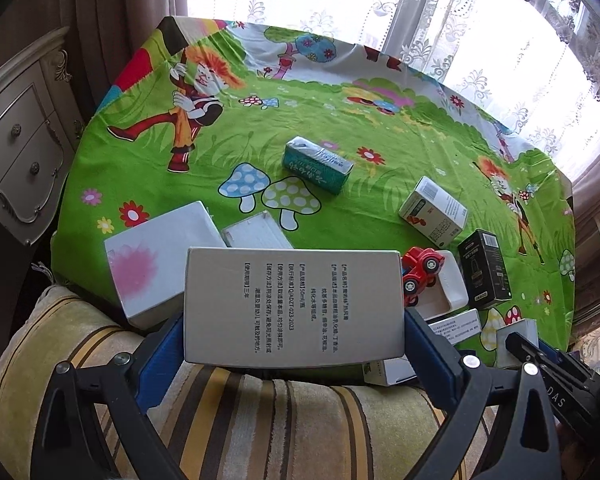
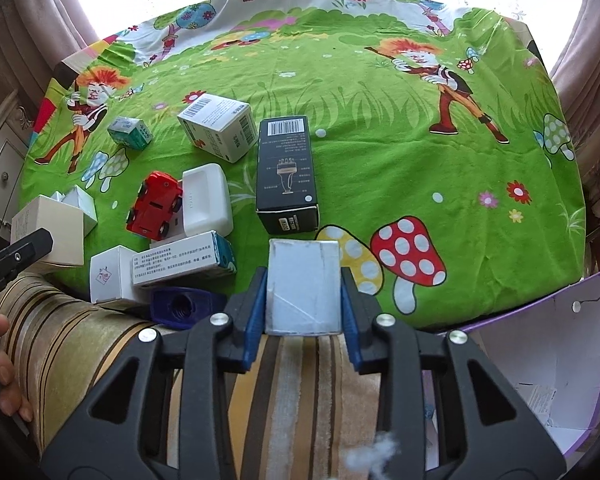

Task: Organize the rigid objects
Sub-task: 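Grasp the white cube box with the right gripper while the left gripper grasps the large beige box, then carry both boxes over the storage box and open both grippers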

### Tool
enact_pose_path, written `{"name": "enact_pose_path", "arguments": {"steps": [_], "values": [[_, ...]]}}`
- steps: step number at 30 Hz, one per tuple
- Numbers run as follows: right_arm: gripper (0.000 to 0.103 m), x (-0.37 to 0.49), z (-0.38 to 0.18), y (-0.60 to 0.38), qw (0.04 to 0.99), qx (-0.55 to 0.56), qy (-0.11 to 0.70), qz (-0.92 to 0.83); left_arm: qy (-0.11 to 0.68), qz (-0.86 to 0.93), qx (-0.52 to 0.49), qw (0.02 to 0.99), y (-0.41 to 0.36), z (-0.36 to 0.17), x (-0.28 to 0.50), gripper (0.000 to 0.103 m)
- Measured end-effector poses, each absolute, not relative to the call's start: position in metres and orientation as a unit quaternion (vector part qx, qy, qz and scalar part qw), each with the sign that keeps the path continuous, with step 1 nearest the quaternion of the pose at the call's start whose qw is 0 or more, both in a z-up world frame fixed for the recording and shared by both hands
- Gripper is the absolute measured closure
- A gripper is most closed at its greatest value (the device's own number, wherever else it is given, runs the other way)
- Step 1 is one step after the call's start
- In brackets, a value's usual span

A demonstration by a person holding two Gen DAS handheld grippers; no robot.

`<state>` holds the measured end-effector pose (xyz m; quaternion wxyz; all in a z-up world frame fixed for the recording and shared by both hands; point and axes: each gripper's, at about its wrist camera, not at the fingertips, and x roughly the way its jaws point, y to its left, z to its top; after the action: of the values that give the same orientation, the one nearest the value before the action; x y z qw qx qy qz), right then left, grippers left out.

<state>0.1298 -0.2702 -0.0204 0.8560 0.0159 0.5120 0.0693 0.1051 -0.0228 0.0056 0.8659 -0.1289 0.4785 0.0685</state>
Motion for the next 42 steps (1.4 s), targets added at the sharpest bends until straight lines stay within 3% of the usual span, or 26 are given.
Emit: {"name": "enact_pose_path", "arguments": {"steps": [42], "values": [[0.065,0.017,0.027,-0.39,0.891,0.085,0.447,-0.012,0.438,-0.152,-0.056,0.884,-0.167,0.048,0.062,0.003]]}}
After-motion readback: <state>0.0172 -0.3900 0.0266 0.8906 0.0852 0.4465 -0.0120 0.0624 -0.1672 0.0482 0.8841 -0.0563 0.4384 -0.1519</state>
